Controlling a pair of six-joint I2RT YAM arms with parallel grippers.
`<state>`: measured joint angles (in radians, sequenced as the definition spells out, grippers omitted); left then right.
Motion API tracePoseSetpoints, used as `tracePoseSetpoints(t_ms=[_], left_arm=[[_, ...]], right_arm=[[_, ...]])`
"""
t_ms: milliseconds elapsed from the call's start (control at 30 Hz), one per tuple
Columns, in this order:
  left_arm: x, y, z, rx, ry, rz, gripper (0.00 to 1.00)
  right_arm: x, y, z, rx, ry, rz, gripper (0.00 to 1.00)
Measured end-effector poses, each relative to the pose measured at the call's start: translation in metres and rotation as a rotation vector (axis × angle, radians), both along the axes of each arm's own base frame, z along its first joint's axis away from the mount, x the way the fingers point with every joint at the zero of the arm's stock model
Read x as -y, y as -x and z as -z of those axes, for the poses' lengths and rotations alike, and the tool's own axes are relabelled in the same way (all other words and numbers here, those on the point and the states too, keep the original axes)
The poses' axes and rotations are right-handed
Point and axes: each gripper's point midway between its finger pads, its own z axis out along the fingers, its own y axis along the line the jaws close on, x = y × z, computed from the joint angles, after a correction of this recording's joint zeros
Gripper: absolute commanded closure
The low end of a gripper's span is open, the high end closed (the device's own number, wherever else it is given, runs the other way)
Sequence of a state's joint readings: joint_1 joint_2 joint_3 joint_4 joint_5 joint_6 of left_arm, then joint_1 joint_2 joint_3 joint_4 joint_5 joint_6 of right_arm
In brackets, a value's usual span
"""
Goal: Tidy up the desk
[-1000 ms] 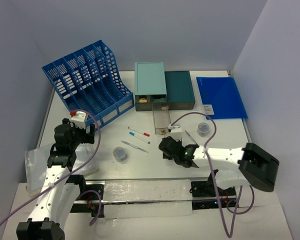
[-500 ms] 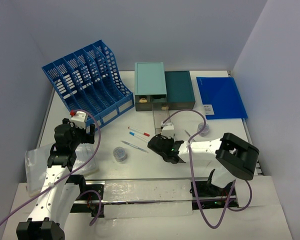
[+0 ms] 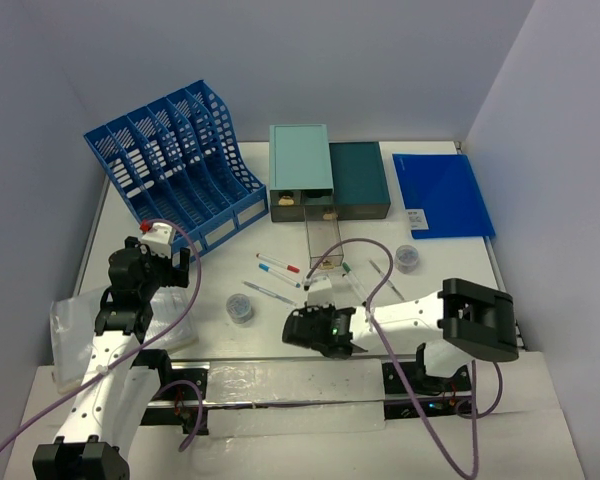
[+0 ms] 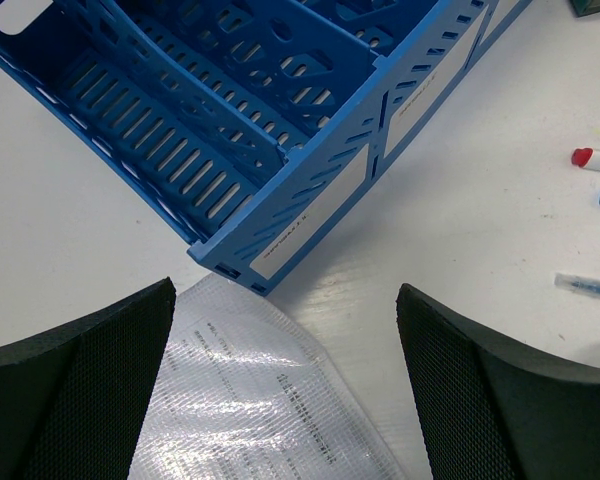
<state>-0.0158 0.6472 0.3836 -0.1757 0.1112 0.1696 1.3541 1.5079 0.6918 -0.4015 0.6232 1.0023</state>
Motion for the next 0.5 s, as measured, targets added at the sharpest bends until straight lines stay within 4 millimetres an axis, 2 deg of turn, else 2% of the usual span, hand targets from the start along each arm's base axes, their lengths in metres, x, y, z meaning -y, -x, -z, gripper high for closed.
tracePoseSetpoints(t_ms=[100, 233, 333, 500], left_arm=[[0.0, 0.0, 0.0, 0.0, 0.0, 0.0, 0.02], [0.0, 0.0, 0.0, 0.0, 0.0, 0.0, 0.02], [0.0, 0.0, 0.0, 0.0, 0.0, 0.0, 0.02], [0.0, 0.0, 0.0, 0.001, 0.0, 0.0, 0.02]], right_arm=[[-0.001, 0.026, 0.001, -0.066, -0.011, -0.049, 0.66], [0.007, 0.044, 0.0, -0.151, -0.034, -0.067, 0.54], [0.013, 0.042, 0.0, -0.173, -0.014, -0.068, 0.5], [0.014, 0.02, 0.001, -0.171, 0.016, -0.049, 0.52]])
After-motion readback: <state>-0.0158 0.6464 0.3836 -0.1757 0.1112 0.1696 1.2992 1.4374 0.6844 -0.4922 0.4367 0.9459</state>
